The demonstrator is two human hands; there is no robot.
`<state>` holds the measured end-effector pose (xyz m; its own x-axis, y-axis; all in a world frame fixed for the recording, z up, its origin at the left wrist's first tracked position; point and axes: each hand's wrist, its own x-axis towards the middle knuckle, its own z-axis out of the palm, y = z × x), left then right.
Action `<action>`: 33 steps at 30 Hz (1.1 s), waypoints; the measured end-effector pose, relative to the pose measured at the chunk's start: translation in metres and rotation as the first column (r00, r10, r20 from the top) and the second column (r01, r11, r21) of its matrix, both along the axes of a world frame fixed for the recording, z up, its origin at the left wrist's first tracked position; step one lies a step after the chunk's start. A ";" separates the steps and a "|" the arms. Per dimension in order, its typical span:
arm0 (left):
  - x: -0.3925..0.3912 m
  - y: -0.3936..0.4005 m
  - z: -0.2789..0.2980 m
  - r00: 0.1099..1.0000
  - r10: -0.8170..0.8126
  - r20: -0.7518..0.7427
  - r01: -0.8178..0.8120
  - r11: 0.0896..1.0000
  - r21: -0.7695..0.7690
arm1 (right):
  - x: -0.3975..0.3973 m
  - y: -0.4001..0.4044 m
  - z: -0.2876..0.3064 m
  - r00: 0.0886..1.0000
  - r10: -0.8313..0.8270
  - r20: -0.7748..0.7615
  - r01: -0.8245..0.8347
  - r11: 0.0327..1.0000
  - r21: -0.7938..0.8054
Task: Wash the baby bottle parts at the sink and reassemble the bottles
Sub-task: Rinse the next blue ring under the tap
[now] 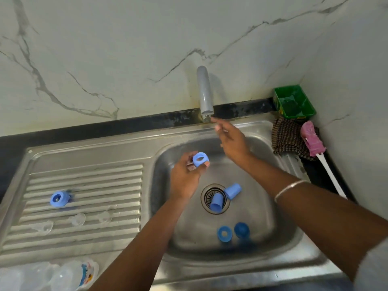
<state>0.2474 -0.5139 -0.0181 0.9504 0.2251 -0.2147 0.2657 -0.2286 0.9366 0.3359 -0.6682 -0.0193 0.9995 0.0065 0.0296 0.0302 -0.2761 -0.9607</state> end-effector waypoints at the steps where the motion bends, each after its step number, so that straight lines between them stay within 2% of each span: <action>1: 0.007 0.001 -0.001 1.000 -0.013 0.024 0.013 1.000 0.004 | 0.013 0.003 0.004 1.000 0.005 0.000 -0.005 0.999 -0.041; 6: 0.028 0.001 0.004 0.990 -0.042 0.138 0.037 0.999 0.039 | 0.062 0.018 0.006 0.998 0.040 -0.053 -0.051 0.973 -0.224; 13: 0.042 0.001 0.004 0.971 -0.120 0.209 0.086 0.983 0.164 | 0.087 0.030 0.005 0.970 0.077 -0.231 -0.118 0.979 -0.169; 18: 0.052 -0.010 0.008 0.947 -0.181 0.266 0.117 0.964 0.238 | 0.084 0.030 0.009 0.958 0.083 -0.274 -0.119 0.986 -0.117; 23: 0.057 -0.017 0.009 0.931 -0.152 0.332 0.048 0.952 0.301 | 0.086 0.028 0.013 0.947 0.138 -0.289 -0.217 0.940 -0.265; 27: 0.058 -0.015 0.007 0.913 -0.182 0.365 0.053 0.940 0.336 | 0.086 0.031 0.020 0.938 0.155 -0.309 -0.254 0.916 -0.310; 31: 0.058 -0.016 0.003 0.926 -0.160 0.342 0.052 0.951 0.304 | 0.086 0.023 0.021 0.920 0.213 -0.329 -0.317 0.898 -0.305; 33: 0.059 -0.019 0.003 0.963 -0.091 0.253 0.042 0.980 0.195 | 0.082 0.018 0.023 0.911 0.250 -0.329 -0.332 0.917 -0.221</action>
<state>0.3064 -0.5332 -0.0152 0.9818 0.1717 0.0814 -0.0030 -0.4144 0.9101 0.4182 -0.6498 0.0033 0.9154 0.2650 -0.3029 -0.1175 -0.5438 -0.8310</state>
